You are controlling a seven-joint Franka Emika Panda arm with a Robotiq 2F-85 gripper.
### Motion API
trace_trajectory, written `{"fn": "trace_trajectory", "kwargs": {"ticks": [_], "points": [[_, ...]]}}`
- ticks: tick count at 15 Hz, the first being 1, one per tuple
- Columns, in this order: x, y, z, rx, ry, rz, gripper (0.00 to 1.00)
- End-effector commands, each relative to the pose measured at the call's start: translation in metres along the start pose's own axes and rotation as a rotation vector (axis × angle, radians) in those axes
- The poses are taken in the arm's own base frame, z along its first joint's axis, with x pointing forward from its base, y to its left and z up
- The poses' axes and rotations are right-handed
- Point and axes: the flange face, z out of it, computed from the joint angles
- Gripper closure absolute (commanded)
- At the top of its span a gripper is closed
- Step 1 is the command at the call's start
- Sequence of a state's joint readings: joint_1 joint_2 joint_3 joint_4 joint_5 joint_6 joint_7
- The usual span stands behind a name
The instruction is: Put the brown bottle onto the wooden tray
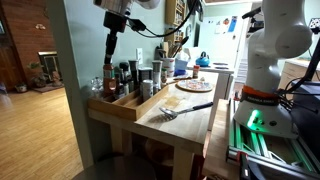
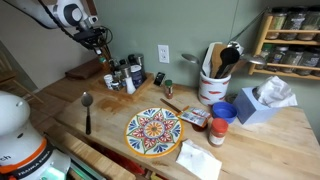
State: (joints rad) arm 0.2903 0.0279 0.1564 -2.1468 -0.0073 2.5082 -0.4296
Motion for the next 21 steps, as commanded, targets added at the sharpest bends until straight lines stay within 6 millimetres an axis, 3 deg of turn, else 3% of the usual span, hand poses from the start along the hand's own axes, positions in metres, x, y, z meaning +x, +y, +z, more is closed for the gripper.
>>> {"fn": "trace_trajectory", "kwargs": {"ticks": [1, 7, 21], "points": [[0.008, 0.002, 0.019, -0.015, -0.005, 0.014, 0.92], [0.003, 0.008, 0.043, -0.017, -0.023, 0.060, 0.92], [-0.006, 0.006, 0.070, 0.002, -0.029, 0.117, 0.92]]}}
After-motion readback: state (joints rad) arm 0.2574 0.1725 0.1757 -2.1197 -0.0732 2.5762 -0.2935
